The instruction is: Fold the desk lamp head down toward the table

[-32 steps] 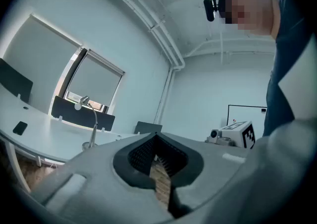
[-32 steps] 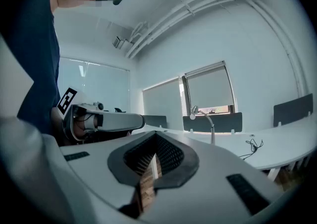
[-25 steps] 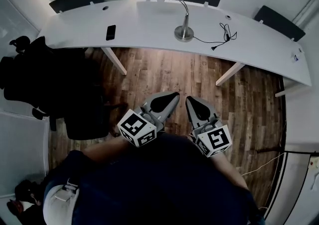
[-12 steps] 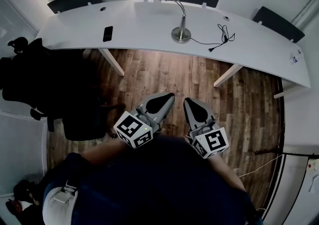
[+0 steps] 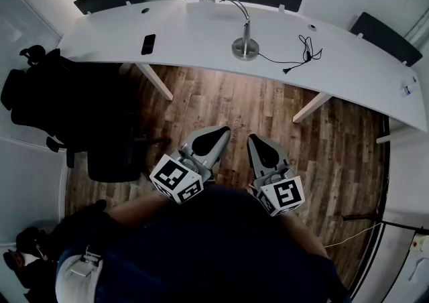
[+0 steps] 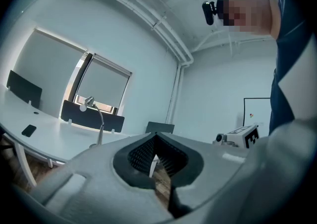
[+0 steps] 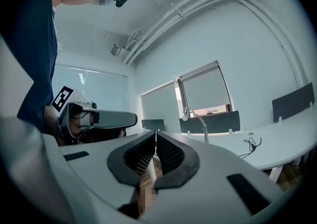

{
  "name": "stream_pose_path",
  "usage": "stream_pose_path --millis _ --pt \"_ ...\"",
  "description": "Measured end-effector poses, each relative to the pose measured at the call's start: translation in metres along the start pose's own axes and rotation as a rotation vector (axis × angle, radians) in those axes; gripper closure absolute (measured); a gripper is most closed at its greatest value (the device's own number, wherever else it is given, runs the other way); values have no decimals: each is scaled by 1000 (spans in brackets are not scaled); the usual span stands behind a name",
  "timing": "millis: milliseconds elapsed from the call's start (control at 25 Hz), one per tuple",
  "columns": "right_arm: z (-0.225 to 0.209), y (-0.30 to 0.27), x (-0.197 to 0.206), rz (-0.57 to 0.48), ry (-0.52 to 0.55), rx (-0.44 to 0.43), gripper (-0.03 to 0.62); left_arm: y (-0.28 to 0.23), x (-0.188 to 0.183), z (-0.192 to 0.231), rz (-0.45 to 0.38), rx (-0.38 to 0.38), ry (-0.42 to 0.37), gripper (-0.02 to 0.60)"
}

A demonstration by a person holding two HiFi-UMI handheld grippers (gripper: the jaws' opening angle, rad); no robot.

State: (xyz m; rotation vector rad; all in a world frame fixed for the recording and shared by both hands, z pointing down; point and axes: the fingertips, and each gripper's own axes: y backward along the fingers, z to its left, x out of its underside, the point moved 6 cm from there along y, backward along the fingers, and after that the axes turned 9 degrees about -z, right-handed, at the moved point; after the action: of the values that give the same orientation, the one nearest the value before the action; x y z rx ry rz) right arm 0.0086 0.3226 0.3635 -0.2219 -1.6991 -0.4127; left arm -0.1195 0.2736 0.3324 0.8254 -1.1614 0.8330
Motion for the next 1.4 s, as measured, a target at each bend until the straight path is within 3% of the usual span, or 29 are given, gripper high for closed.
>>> stream_pose_path --millis 200,400,800,1000,1240,1400 --pt "-25 -10 5 22 -23 13 583 -21 4 10 9 -40 9 581" --pt "-50 -47 16 37 -18 38 583 -53 9 52 -10 -24 17 581" --pt "-118 -202 27 58 41 135 582 -140 -28 204 -54 87 -60 581" --pt "-147 -262 28 69 60 194 583 -176 -44 263 -54 132 -55 581" --pt "-183 -290 36 103 63 182 583 -207 -44 293 -64 97 -56 581" --pt "-215 -301 44 135 59 144 582 -225 -44 304 -50 7 -103 581"
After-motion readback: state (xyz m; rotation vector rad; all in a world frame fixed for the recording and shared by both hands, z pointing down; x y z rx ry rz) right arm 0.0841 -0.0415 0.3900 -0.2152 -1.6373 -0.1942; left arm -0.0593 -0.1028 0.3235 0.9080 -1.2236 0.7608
